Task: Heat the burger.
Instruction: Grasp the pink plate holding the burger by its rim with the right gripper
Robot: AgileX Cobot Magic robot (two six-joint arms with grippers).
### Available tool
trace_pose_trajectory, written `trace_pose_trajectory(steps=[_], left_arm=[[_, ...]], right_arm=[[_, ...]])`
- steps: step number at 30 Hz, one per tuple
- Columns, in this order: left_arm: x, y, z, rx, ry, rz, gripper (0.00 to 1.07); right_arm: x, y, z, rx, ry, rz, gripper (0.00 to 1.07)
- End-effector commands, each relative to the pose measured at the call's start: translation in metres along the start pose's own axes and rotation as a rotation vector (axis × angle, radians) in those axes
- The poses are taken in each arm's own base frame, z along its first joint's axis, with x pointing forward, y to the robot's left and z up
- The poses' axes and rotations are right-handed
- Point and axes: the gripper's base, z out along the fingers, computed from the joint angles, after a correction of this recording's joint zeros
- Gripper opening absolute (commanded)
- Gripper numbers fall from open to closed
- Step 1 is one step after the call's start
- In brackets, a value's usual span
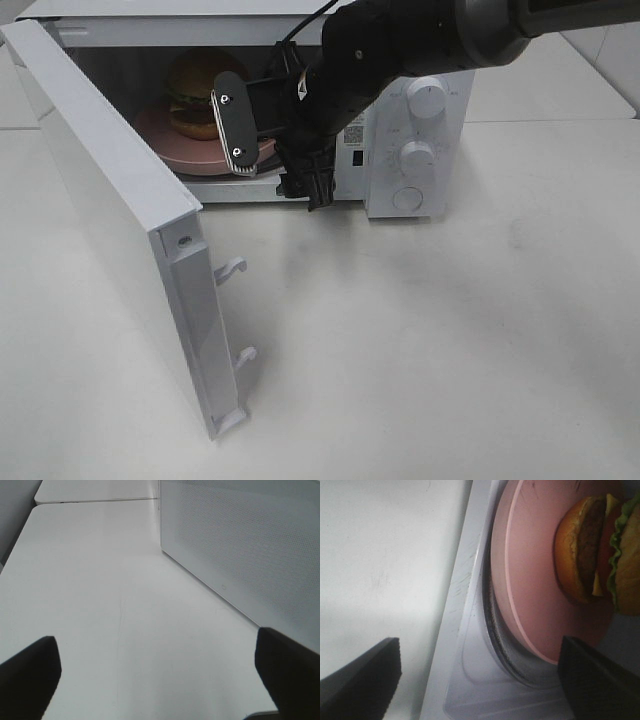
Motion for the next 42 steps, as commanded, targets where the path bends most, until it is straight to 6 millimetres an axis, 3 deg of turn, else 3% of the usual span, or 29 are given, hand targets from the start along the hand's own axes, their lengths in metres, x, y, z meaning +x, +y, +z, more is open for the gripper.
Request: trace_pose_trajectory(steps=[1,30,42], left_arm=[[0.001,0.0,-0.001,0.001,-0.022,0.002,0.98],[0.001,0.0,-0.001,0.001,-0.022,0.001,0.98],[0.001,0.0,-0.001,0.001,-0.022,0.001,0.98]], right_arm=[[-0.005,-0.001,0.003,0.018,-0.013,0.004,0.83],[-0.029,-0.014,0.068,-0.055,-0.001,0.016,0.79],[-0.034,-0.024,0.086,-0.046,-0.007,0.063,0.77]])
